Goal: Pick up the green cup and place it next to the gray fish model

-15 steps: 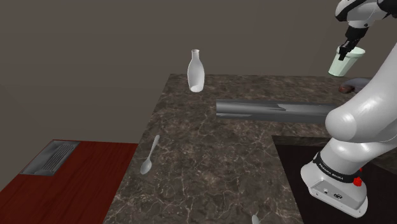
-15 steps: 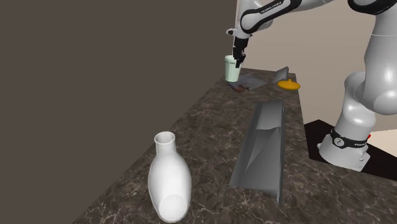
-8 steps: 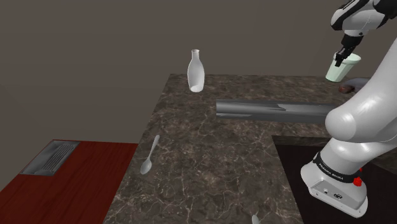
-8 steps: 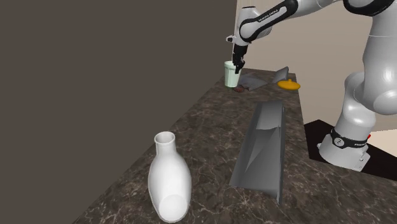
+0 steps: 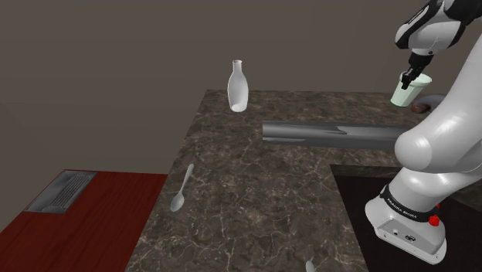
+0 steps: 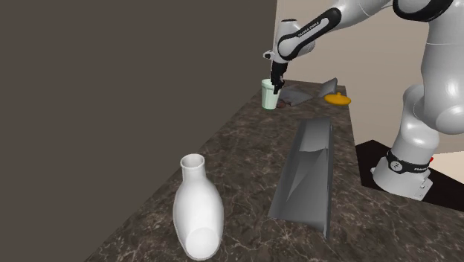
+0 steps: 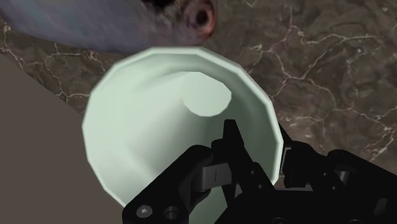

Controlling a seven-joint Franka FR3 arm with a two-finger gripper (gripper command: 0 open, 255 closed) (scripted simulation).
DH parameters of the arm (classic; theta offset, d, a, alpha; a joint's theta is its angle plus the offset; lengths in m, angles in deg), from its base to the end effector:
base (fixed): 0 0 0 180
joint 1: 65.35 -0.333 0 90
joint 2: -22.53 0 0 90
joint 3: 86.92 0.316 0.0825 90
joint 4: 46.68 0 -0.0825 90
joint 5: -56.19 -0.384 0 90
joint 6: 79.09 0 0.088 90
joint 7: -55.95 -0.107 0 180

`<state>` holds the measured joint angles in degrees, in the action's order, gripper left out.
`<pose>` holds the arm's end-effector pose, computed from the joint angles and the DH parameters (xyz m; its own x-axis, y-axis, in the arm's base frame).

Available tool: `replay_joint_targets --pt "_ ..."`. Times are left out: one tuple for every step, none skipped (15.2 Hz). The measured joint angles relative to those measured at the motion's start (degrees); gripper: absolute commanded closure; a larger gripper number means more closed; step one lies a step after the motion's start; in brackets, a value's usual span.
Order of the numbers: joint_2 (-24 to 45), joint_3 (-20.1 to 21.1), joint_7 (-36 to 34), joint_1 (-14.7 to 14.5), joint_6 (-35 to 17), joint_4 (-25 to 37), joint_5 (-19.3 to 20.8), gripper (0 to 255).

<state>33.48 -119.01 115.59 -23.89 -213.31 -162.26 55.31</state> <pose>0.1799 -0.5713 0.3879 0.9724 -0.2334 0.0058 -0.2304 -0.9554 0.1847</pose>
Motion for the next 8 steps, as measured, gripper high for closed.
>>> replay_joint_targets --pt "0.21 0.04 0.08 0.05 -0.4 -0.23 -0.14 255" --pt "0.35 0.05 0.19 0.11 -0.69 -0.37 -0.25 255" --pt "0.42 0.06 0.24 0.15 -0.82 -0.44 -0.31 255" --pt "0.43 0.06 0.25 0.15 -0.89 -0.49 -0.32 255" --pt "0.44 0.06 0.25 0.15 -0.93 -0.52 -0.33 255" --pt "0.44 0.06 0.25 0.15 -0.95 -0.53 -0.33 255" --pt "0.45 0.07 0.25 0.15 -0.96 -0.54 -0.33 255" --pt "0.45 0.07 0.25 0.15 -0.97 -0.55 -0.33 0"
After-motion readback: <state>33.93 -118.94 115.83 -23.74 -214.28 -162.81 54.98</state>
